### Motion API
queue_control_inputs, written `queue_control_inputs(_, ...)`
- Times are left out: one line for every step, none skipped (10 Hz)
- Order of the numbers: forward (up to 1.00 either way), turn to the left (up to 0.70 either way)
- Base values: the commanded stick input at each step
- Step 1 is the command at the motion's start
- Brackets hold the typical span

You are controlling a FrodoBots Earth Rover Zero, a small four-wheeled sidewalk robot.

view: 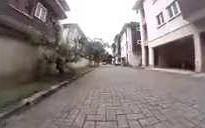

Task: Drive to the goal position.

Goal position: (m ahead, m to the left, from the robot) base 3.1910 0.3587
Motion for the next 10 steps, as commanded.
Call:
queue_control_inputs(0.7, 0.0)
queue_control_inputs(0.7, 0.0)
queue_control_inputs(0.7, 0.0)
queue_control_inputs(0.7, 0.0)
queue_control_inputs(0.7, 0.0)
queue_control_inputs(0.7, 0.0)
queue_control_inputs(0.7, 0.0)
queue_control_inputs(0.7, 0.0)
queue_control_inputs(0.7, 0.0)
queue_control_inputs(0.7, 0.0)
